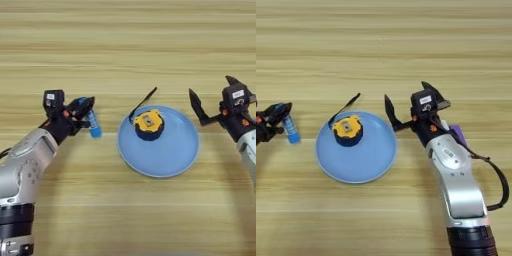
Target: Move the objects on the table
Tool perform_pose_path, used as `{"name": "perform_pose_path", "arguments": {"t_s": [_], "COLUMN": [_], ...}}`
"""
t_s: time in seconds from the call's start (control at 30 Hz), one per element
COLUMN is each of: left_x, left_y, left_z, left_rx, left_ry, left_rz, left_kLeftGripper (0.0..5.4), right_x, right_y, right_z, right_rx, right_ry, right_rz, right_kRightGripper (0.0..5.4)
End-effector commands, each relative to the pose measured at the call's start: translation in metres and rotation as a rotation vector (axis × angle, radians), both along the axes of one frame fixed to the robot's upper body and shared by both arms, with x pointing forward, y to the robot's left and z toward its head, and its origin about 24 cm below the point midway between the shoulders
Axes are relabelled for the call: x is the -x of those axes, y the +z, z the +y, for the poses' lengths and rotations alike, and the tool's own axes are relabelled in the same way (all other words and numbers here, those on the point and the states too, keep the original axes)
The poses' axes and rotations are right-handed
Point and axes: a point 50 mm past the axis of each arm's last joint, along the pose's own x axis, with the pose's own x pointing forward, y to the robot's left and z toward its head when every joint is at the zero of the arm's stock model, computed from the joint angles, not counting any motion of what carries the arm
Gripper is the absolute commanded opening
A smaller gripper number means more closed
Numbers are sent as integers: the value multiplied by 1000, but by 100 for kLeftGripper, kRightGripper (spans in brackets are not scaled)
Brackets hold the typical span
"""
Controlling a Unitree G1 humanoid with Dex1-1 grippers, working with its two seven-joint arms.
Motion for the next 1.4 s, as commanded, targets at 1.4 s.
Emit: {"name": "perform_pose_path", "arguments": {"t_s": [1.4], "left_x": [-19], "left_y": [-79], "left_z": [-45], "left_rx": [-173], "left_ry": [-1], "left_rz": [173], "left_kLeftGripper": [212], "right_x": [-4], "right_y": [-1], "right_z": [3], "right_rx": [-3], "right_ry": [-6], "right_rz": [4], "right_kRightGripper": [540]}}
